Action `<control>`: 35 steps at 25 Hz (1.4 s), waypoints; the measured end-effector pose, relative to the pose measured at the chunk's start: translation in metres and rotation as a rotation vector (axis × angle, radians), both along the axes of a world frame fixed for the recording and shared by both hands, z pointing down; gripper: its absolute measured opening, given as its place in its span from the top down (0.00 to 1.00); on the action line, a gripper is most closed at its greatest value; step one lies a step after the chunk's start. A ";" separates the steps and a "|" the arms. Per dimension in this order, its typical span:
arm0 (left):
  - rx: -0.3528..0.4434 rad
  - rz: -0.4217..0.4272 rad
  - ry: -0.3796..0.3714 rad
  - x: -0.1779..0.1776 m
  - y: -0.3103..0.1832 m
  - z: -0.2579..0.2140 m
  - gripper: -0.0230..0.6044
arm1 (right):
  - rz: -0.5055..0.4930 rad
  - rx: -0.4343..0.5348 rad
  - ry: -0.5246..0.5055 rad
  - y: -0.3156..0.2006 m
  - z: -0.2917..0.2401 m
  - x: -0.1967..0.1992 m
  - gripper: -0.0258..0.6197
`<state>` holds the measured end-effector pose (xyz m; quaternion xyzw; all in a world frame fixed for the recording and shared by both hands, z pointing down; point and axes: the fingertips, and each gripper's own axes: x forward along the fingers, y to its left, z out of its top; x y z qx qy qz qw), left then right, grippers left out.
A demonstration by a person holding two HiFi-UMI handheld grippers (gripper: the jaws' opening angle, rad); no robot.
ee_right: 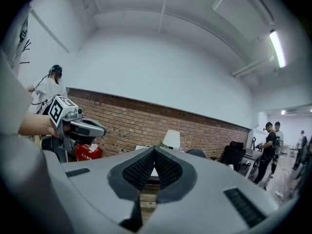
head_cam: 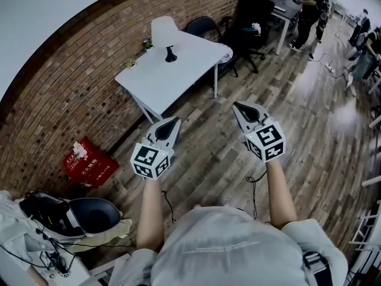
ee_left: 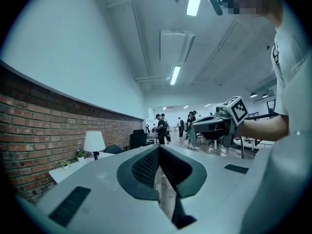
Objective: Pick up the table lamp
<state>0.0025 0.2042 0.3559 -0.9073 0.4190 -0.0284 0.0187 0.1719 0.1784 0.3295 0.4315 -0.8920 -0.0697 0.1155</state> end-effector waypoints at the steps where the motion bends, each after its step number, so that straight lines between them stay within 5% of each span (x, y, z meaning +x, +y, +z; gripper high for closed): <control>1: -0.004 -0.006 -0.002 0.001 -0.001 0.001 0.94 | 0.001 -0.003 -0.004 -0.001 0.001 0.003 0.96; 11: -0.043 -0.068 -0.039 0.033 -0.013 0.014 0.94 | -0.037 -0.037 -0.079 -0.011 0.011 0.042 0.96; 22: -0.079 -0.104 -0.056 0.034 -0.030 0.028 0.94 | -0.056 -0.065 -0.025 -0.034 0.029 0.058 0.96; 35: -0.080 -0.083 -0.090 0.000 -0.155 0.045 0.94 | -0.011 -0.060 0.031 -0.142 0.025 0.038 0.96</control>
